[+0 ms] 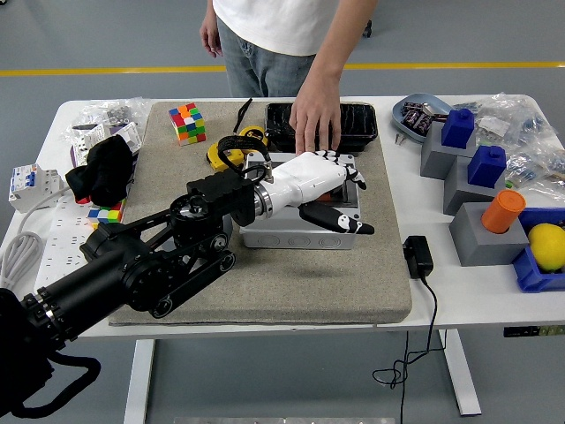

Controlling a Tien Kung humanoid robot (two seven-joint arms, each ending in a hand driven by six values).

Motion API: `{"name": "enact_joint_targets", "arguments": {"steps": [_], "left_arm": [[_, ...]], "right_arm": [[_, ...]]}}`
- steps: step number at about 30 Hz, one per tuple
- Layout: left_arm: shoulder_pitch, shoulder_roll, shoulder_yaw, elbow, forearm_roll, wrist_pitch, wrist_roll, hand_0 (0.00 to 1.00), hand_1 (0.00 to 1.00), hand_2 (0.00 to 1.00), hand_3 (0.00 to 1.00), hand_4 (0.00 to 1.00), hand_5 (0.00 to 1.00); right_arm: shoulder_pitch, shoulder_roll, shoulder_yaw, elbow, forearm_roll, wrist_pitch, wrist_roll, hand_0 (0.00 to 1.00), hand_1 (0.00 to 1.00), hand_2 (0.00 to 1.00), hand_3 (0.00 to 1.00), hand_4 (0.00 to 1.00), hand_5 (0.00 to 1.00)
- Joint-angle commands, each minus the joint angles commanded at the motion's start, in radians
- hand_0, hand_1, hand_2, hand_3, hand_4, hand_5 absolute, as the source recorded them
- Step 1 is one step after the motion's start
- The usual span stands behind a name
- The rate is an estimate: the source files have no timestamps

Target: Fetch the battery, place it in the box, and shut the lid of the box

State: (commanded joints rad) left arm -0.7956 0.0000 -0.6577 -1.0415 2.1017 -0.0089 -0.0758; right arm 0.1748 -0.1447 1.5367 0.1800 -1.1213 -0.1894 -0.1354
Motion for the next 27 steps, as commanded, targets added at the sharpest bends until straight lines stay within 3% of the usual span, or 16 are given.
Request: {"name": "enact_joint_targets", "arguments": {"steps": [2, 5, 6, 7, 10, 12, 15, 20, 27], "left_arm": [[0.025, 0.0, -0.05, -0.069, -0.01, 0.013, -0.017, 0.874, 0.854, 0.793, 0.751, 0.998, 0.998], [0.062, 0.0, -0.114, -0.159, -0.09, -0.007, -0.03, 0.874, 0.854, 0.793, 0.751, 0.998, 0.998], [0.084, 0.0, -0.148, -0.194, -0.128, -0.033, -0.033, 0.821, 0.82, 0.778, 0.747, 0.998, 0.94], [0.102, 0.0, -0.177, -0.224, -0.164, -0.056, -0.028, 0.821, 0.82, 0.778, 0.747, 0.998, 0.94], [0.152, 0.0, -0.284, -0.31, -0.301, -0.181, 0.018, 0.821, 0.82, 0.778, 0.747, 0.998, 0.94], [0.189, 0.0, -0.361, -0.323, -0.385, -0.266, 0.056, 0.794, 0.81, 0.774, 0.756, 0.998, 0.943], [0.219, 0.0, -0.458, -0.31, -0.502, -0.348, 0.043, 0.794, 0.81, 0.774, 0.756, 0.998, 0.943], [0.289, 0.0, -0.648, -0.285, -0.717, -0.29, 0.005, 0.805, 0.834, 0.809, 0.804, 0.998, 0.926], [0.412, 0.06, -0.88, -0.273, -1.003, -0.168, -0.031, 0.813, 0.876, 0.852, 0.836, 0.998, 0.913]], "right_arm": [[0.0, 0.001, 0.003, 0.0, 0.0, 0.0, 0.001, 0.987, 0.9, 0.836, 0.817, 0.998, 0.998], [-0.001, 0.003, 0.005, 0.0, 0.002, -0.001, 0.002, 0.987, 0.9, 0.836, 0.817, 0.998, 0.998], [-0.002, 0.005, 0.008, 0.0, 0.0, 0.0, 0.002, 0.988, 0.899, 0.836, 0.817, 0.998, 0.998], [-0.003, 0.006, 0.01, 0.0, -0.001, 0.0, 0.002, 0.988, 0.899, 0.836, 0.817, 0.998, 0.998], [-0.007, 0.008, 0.014, 0.0, -0.002, 0.001, 0.003, 0.988, 0.899, 0.836, 0.817, 0.998, 0.998], [-0.008, 0.01, 0.02, 0.0, -0.007, 0.002, 0.003, 0.987, 0.898, 0.835, 0.816, 0.998, 0.998], [-0.006, 0.011, 0.019, 0.0, -0.005, 0.002, 0.005, 0.987, 0.898, 0.835, 0.816, 0.998, 0.998], [-0.006, 0.016, 0.027, 0.0, -0.008, 0.004, 0.008, 0.986, 0.899, 0.835, 0.816, 0.998, 0.998], [-0.012, 0.017, 0.048, 0.0, -0.024, 0.006, 0.003, 0.985, 0.899, 0.835, 0.815, 0.998, 0.998]]}}
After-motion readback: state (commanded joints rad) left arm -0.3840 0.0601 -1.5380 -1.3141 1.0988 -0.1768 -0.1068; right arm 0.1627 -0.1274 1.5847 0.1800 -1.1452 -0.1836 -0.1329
